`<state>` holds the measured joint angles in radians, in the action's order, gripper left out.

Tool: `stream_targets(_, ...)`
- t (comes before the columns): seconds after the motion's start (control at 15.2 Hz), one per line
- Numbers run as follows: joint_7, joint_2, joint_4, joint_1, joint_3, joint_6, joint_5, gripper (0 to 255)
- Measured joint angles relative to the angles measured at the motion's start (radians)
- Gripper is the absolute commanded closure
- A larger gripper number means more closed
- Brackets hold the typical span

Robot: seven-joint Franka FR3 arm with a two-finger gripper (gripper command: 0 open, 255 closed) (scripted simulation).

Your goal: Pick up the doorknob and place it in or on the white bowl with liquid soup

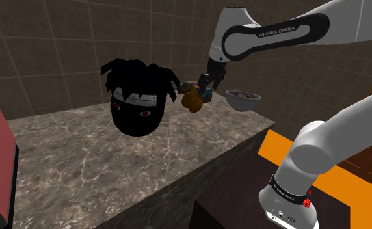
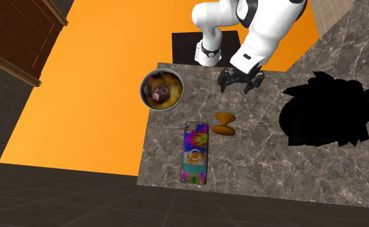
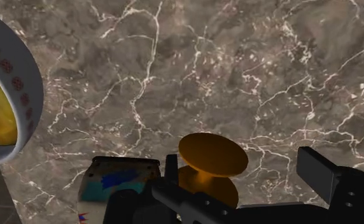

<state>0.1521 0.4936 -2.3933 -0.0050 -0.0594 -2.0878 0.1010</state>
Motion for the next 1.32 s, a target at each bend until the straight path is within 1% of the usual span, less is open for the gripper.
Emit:
stream_targets(0.13, 0.014, -0.057, -0.009, -0.010, -0.008, -0.083, 0.026, 0)
stream_targets(0.46, 0.071, -0.229, 0.033, -0.037, -0.035, -0.253, 0.110, 0)
stream_targets(0.73, 0.092, -0.293, 0.038, -0.048, -0.038, -0.319, 0.141, 0)
stream_targets(0.99, 0.103, -0.330, 0.025, -0.056, -0.036, -0.370, 0.158, 0)
stream_targets(1.32, 0.106, -0.340, 0.026, -0.057, -0.036, -0.379, 0.162, 0)
